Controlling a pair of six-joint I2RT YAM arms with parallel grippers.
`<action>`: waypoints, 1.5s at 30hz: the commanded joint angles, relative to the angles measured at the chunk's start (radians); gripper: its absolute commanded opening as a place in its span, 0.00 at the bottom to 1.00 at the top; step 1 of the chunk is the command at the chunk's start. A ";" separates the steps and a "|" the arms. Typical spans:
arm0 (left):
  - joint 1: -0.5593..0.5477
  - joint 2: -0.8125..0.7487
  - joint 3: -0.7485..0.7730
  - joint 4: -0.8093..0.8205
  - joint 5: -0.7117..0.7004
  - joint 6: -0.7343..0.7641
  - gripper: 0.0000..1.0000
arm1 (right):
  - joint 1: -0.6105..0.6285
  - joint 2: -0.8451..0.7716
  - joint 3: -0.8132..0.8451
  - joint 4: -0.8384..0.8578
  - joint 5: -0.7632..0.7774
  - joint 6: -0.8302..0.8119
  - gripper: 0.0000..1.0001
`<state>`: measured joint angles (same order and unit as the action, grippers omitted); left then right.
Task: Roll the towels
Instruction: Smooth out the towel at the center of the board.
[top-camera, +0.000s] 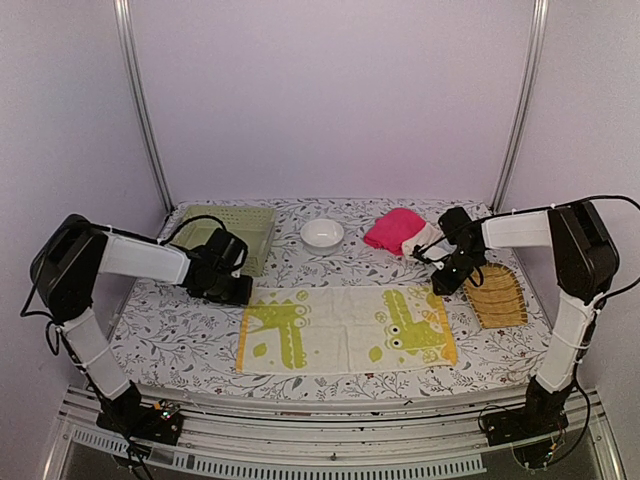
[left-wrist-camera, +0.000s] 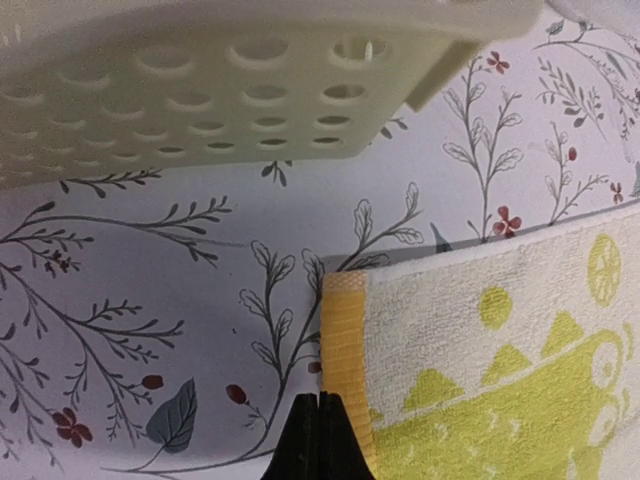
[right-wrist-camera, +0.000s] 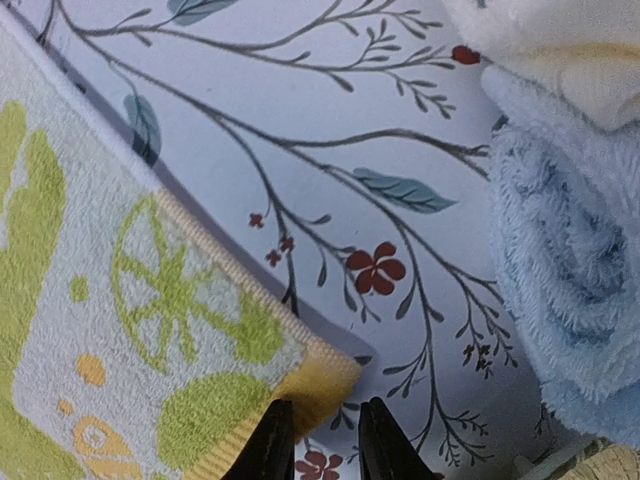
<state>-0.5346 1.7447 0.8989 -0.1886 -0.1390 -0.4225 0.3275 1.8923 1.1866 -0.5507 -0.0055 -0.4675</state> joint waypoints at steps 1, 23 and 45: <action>-0.018 -0.148 0.032 -0.051 0.004 -0.030 0.00 | -0.006 -0.106 0.016 -0.130 -0.115 -0.013 0.28; -0.360 -0.382 -0.351 -0.250 0.112 -0.328 0.00 | 0.180 -0.403 -0.398 -0.251 -0.279 -0.329 0.21; -0.360 -0.512 -0.236 -0.406 0.098 -0.333 0.00 | 0.281 -0.500 -0.394 -0.238 -0.213 -0.278 0.34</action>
<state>-0.8890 1.2800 0.5571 -0.4946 -0.0521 -0.7975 0.6041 1.4715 0.7399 -0.7433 -0.1970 -0.7448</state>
